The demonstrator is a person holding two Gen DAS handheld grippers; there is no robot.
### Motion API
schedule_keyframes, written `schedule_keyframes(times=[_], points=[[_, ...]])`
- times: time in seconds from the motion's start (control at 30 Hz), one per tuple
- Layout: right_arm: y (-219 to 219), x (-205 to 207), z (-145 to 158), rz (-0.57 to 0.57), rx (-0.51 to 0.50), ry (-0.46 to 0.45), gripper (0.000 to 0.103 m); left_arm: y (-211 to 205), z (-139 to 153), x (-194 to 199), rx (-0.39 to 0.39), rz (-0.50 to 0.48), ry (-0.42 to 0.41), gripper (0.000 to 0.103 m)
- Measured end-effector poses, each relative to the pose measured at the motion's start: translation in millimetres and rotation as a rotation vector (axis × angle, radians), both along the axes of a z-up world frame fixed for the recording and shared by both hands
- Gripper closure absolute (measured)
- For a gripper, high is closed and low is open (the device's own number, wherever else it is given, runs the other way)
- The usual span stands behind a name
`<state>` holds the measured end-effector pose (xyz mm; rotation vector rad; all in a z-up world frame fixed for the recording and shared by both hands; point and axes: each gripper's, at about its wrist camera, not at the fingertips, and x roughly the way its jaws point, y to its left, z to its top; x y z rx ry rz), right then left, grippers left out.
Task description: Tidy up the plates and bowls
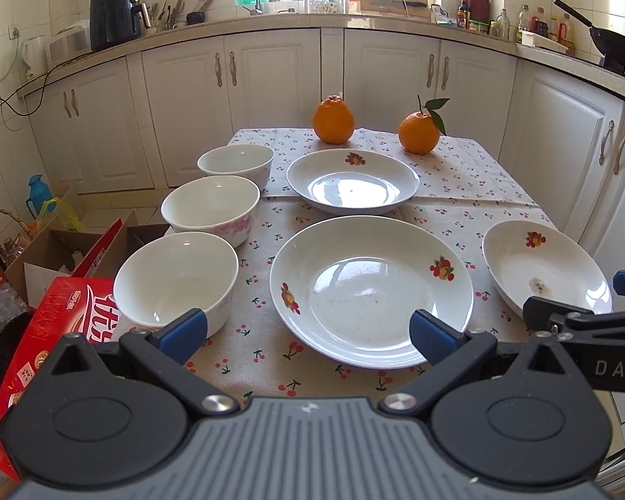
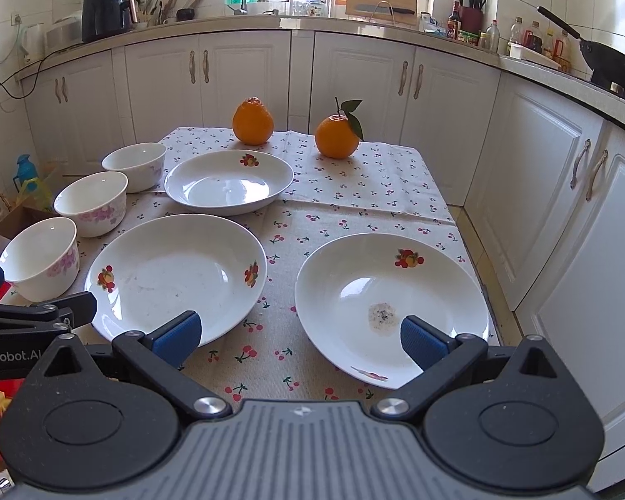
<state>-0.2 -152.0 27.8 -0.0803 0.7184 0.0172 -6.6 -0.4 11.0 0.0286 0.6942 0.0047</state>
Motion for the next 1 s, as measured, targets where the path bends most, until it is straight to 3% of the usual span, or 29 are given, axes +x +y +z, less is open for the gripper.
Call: schedule_keyframes(times=[1.0], points=[[-0.5,-1.7,1.0,0.001,-0.005,-0.013,0.000,0.5,2.0,-1.9,0.002,0.001,-0.008,0.001]])
